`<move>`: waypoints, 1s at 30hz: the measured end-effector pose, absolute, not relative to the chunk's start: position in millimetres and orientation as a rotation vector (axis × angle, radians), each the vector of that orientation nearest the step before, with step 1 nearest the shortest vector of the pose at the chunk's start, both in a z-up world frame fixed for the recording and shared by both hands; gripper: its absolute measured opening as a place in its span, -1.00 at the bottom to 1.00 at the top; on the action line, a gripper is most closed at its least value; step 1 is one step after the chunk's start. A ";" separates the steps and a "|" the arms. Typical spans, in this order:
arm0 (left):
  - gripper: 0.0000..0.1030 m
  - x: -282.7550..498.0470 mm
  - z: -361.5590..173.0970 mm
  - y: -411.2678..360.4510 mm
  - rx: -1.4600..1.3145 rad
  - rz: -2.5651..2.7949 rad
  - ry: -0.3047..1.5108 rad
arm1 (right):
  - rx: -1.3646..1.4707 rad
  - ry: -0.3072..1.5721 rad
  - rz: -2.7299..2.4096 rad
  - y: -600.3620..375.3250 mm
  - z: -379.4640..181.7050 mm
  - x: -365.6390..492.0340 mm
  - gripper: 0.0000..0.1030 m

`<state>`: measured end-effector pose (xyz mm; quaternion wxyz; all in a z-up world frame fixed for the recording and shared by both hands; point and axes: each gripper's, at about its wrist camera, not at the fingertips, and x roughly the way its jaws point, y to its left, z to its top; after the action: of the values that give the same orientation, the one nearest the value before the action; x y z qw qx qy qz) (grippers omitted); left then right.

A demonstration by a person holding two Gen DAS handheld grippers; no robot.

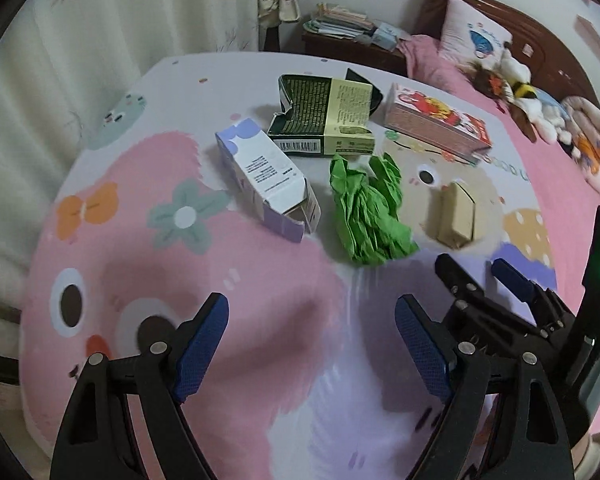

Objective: Collect trash
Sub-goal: 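Grasp the beige box piece with the right tool while the left tool grasps the green crumpled paper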

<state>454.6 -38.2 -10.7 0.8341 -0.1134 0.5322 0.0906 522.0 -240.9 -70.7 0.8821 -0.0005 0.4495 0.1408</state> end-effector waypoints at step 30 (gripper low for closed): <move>0.43 540.5 -54.9 -68.1 -0.304 0.238 1.215 | -0.193 0.837 0.493 -257.7 -80.9 554.9 -0.12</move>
<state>540.5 -68.1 -54.9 0.8037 -0.1419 0.5671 0.1110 554.9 -257.7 -80.9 0.8799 -0.0925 0.4014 0.2366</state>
